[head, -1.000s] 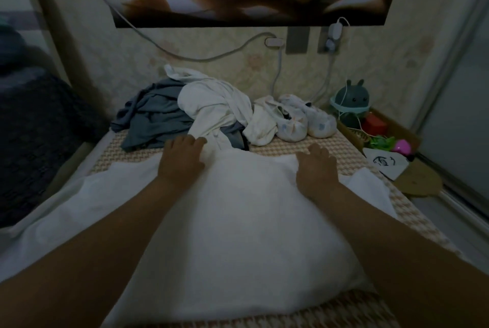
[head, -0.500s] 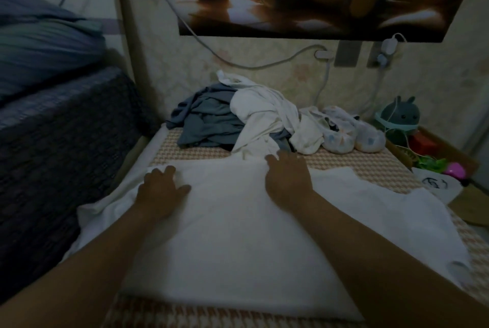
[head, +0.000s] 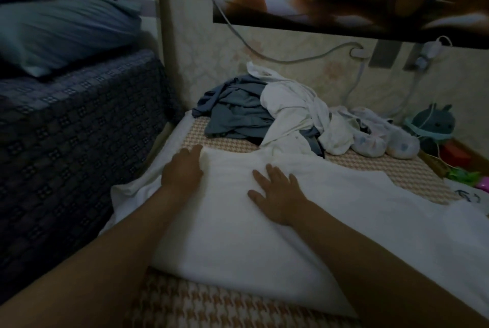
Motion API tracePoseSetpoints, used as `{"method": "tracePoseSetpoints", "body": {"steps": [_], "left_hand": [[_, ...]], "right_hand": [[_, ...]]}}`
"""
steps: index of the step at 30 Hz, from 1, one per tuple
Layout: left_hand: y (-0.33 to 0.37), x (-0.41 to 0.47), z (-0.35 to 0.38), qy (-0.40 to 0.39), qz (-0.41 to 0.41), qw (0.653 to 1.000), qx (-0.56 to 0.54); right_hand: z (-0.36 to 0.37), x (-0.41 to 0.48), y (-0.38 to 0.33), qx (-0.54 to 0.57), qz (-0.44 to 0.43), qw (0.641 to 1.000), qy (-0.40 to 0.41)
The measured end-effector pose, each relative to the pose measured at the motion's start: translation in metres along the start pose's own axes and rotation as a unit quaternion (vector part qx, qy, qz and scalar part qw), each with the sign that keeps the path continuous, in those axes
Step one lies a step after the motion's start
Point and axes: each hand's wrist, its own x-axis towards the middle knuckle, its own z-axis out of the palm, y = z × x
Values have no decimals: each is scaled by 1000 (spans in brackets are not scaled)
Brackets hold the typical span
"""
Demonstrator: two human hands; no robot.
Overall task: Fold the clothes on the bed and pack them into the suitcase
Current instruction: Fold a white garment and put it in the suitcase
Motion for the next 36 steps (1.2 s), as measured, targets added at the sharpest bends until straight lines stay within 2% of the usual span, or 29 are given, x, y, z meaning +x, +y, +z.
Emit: {"method": "tracePoseSetpoints", "body": {"steps": [1, 3, 5, 7, 8, 9, 11, 12, 17, 20, 23, 24, 25, 27, 29, 30, 32, 33, 34, 36], "left_hand": [[-4, -6, -1, -23, -23, 999, 21], [-7, -17, -9, 3, -5, 997, 81], [-5, -25, -16, 59, 85, 989, 101], [-1, -38, -15, 99, 206, 972, 48], [1, -49, -13, 70, 247, 966, 19], [3, -62, -11, -4, 253, 968, 7], [-4, -89, -8, -157, 193, 967, 59], [-10, -97, -6, -195, 162, 963, 94], [-5, -109, -31, -254, 67, 946, 189], [25, -119, -46, -240, 90, 934, 250], [63, -128, -43, -215, 177, 950, 142], [79, -132, -41, -213, 198, 952, 95], [97, -137, -39, -216, 217, 950, 63], [135, -146, -33, -226, 248, 941, 34], [171, -156, -26, -229, 273, 934, 0], [189, -160, -22, -231, 284, 930, -21], [223, -170, -13, -235, 304, 921, -56], [238, -176, -7, -239, 313, 917, -66], [253, -181, 0, -244, 318, 913, -70], [278, -190, 15, -253, 325, 908, -74]], "right_hand": [[-1, -1, -2, -11, 4, 1000, -1], [-4, -5, -9, -36, 9, 999, 6], [-8, -11, -17, -56, -3, 998, 17], [-11, -19, -30, -44, -22, 998, 27], [-12, -24, -38, -29, -29, 999, 28], [-13, -29, -46, -12, -34, 999, 22], [-13, -42, -58, 16, -44, 999, 0], [-12, -50, -60, 23, -50, 998, -17], [-8, -96, -37, 3, -72, 992, -101], [-21, -125, -15, 39, -51, 995, -75], [-31, -153, 15, 5, 15, 1000, 12], [-32, -163, 28, -1, 52, 999, 17], [-32, -172, 42, 0, 89, 996, -2], [-30, -189, 74, 25, 133, 986, -100], [-35, -203, 103, 110, 117, 974, -157], [-42, -209, 115, 178, 106, 970, -129], [-56, -223, 137, 287, 117, 951, 13], [-59, -230, 151, 287, 131, 945, 83], [-58, -238, 166, 245, 138, 953, 109], [-44, -256, 196, 158, 146, 974, 65]]}}
